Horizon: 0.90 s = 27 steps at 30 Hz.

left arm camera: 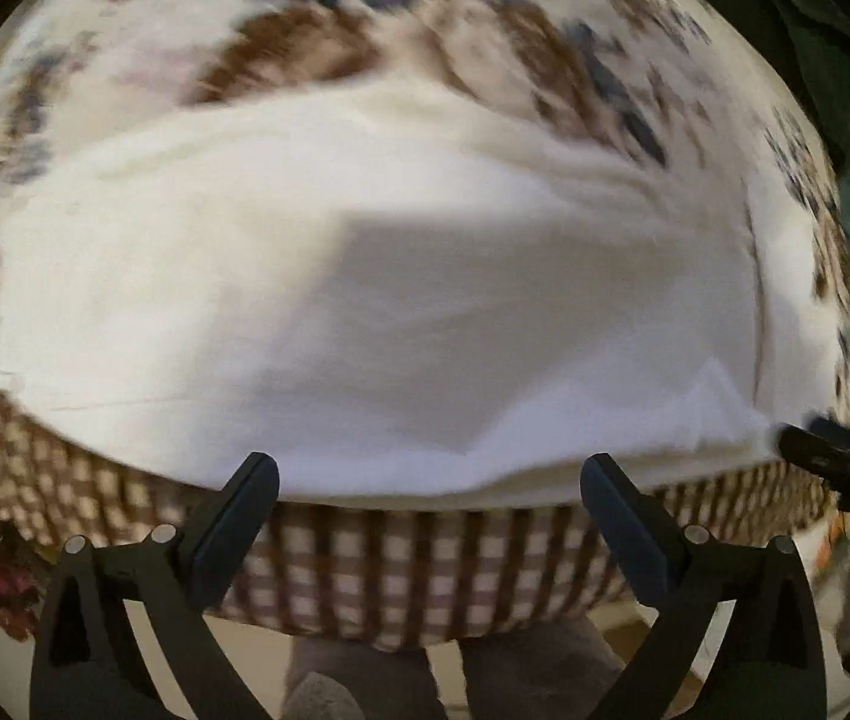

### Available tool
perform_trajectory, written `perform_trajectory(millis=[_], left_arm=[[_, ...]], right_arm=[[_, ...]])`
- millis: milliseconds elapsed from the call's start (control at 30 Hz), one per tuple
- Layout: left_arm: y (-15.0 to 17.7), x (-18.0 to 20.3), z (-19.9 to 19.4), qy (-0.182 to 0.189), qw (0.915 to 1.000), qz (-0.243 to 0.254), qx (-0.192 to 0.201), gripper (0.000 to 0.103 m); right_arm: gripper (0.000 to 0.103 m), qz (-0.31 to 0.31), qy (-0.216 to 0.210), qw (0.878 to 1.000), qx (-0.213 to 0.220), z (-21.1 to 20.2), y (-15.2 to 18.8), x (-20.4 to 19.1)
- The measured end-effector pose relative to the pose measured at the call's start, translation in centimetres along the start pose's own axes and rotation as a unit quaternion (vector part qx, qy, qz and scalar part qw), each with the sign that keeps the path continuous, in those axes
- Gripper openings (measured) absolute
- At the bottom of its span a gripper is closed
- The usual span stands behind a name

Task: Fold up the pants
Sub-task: 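Lift the hems with both grippers and fold the legs over toward the waistband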

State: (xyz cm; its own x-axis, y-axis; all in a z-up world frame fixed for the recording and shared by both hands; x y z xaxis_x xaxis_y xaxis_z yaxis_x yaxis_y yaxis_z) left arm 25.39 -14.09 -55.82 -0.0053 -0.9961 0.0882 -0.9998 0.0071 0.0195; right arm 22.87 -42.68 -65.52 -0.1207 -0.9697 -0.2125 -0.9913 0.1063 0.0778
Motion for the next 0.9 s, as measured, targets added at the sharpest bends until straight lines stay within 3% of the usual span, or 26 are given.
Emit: perform_trajectory(millis=[67,167,267,333,400,433,467,567,633,767,833,867,900], left_arm=[[-0.7,-0.4,-0.4,-0.014,0.9996,-0.024,0.008,0.103],[-3.4,0.4,0.3,-0.052,0.9977,-0.032,0.029,0.103],[-5.9,2.0,2.6,-0.075,0.9963,-0.026,0.034,0.103],[-7.0,2.5,3.5,-0.083,0.9958,-0.014,0.035,0.103],[-7.7,3.2,4.2,-0.093,0.9949,0.000,0.039,0.103],[-7.9,3.5,4.4,-0.093,0.9948,0.006,0.041,0.103],[-7.9,3.7,4.5,-0.094,0.9947,0.011,0.040,0.103],[-7.5,3.8,4.2,-0.089,0.9949,0.020,0.043,0.103],[-6.9,3.6,4.2,-0.087,0.9951,0.022,0.041,0.103],[-6.4,3.9,4.8,-0.086,0.9960,0.014,0.020,0.103],[-5.7,3.9,5.4,-0.084,0.9963,0.015,0.008,0.103],[-5.5,3.9,5.6,-0.083,0.9964,0.017,0.004,0.103],[-5.2,4.0,5.6,-0.084,0.9962,0.021,0.004,0.103]], right_arm=[[0.097,0.044,-0.007,0.999,0.027,-2.0,0.1,1.5],[0.097,0.088,0.031,0.993,0.066,-3.1,-2.7,4.0],[0.096,0.106,0.063,0.989,0.084,-2.0,-8.9,5.8],[0.096,0.112,0.086,0.988,0.069,-0.2,-12.9,7.3],[0.079,0.110,0.101,0.988,0.038,2.3,-15.4,8.0],[0.040,0.114,0.104,0.987,0.035,2.6,-15.4,8.3],[0.004,0.138,0.090,0.985,0.056,1.8,-14.5,9.4],[0.005,0.226,0.084,0.961,0.135,-3.2,-9.5,12.9],[0.005,0.277,0.088,0.943,0.162,-5.7,-5.1,15.3],[0.005,0.396,0.059,0.906,0.140,-5.7,3.8,21.5],[0.009,0.431,0.004,0.895,0.114,-3.4,5.9,23.4],[0.009,0.463,-0.032,0.880,0.102,-2.2,7.6,24.2],[0.010,0.475,-0.045,0.873,0.101,-1.9,8.1,24.4]])
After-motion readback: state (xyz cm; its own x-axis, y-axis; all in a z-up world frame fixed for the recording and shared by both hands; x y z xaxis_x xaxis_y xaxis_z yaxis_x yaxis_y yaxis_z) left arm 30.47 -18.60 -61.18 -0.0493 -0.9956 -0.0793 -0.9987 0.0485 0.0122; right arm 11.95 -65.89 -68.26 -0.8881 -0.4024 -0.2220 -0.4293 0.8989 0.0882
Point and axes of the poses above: each gripper's, at about its wrist camera, not at the fingertips, and z roughly the way its jaws point, x to its right, y to its underside, the point moved 2 cm from there along z, roughly the way its jaws point, and after that the axes turned 4 degrees about -z, right-handed, at the moved point
